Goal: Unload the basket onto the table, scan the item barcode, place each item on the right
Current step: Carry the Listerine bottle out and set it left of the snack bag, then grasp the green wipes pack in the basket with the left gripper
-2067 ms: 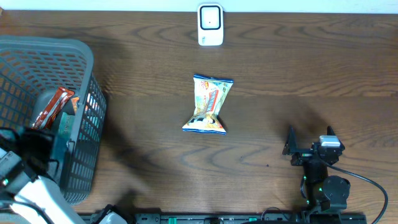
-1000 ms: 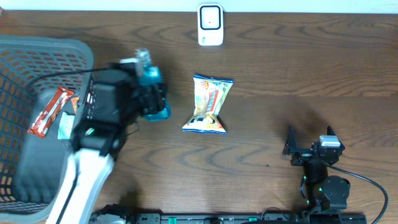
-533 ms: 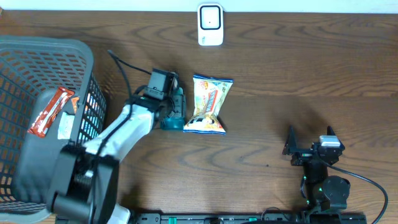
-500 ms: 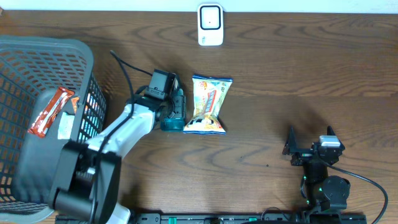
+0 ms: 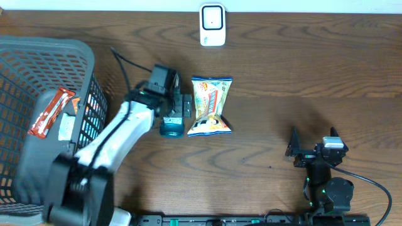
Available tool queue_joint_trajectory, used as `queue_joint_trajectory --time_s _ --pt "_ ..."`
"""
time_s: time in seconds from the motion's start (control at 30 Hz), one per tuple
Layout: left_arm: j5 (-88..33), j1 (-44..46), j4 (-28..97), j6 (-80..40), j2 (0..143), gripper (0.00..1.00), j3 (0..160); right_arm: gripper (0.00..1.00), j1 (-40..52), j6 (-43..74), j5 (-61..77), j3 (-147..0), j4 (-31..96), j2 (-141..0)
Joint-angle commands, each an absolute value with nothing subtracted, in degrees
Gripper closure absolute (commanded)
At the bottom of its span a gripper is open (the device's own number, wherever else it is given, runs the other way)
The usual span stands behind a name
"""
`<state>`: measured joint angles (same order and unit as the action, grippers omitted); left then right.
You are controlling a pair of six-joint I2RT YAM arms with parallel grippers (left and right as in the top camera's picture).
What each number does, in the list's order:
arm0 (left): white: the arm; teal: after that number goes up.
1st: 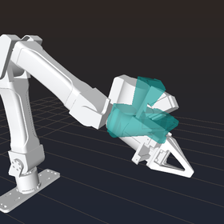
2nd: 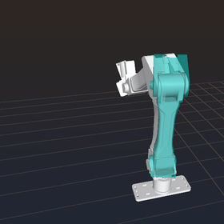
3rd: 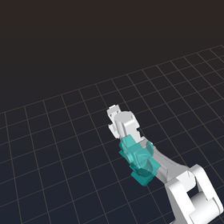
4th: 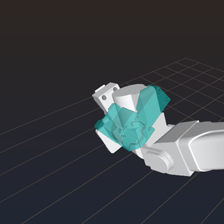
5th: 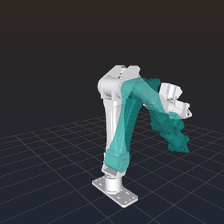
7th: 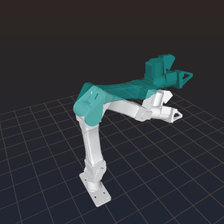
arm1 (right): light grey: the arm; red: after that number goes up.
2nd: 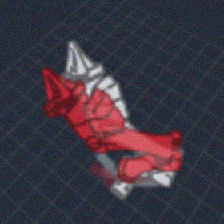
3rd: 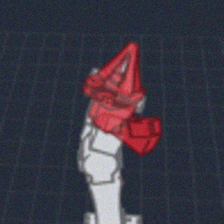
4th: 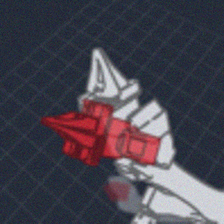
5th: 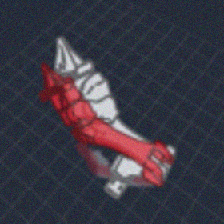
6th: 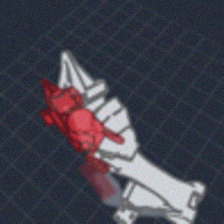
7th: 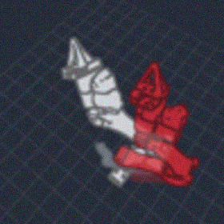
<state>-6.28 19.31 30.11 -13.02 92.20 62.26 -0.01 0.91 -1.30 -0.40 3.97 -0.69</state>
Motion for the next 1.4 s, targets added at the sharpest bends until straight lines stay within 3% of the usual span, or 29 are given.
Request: queue_joint_trajectory --time_s 0.0,0.2,0.53,0.77,0.97,1.17,1.37 --pt "-3.86 18.87 36.51 -12.05 84.58 0.02 70.83 0.01 0.47 1.67 -1.78 -0.32 4.10 -0.38" --pt "0.58 15.64 49.78 -12.05 74.72 0.02 82.63 0.01 0.47 1.67 -1.78 -0.32 4.10 -0.38" --pt "0.91 6.57 54.24 -12.23 64.73 0.02 84.14 0.01 0.47 1.67 -1.78 -0.32 4.10 -0.40" --pt "6.33 -2.44 51.72 -13.61 66.04 0.02 84.14 0.01 0.47 1.67 -1.78 -0.32 4.10 -0.38" --pt "7.62 -17.80 52.93 -23.83 67.35 0.02 84.14 0.01 0.47 1.67 -1.80 -0.32 4.10 -0.38" --pt "-1.52 -31.53 56.60 -25.47 70.74 0.02 83.40 0.01 0.47 1.67 -1.78 -0.32 4.10 -0.38" --pt "-7.40 -36.25 60.51 -28.01 77.67 0.02 80.79 0.01 0.47 1.67 -1.78 -0.32 4.10 -0.38"
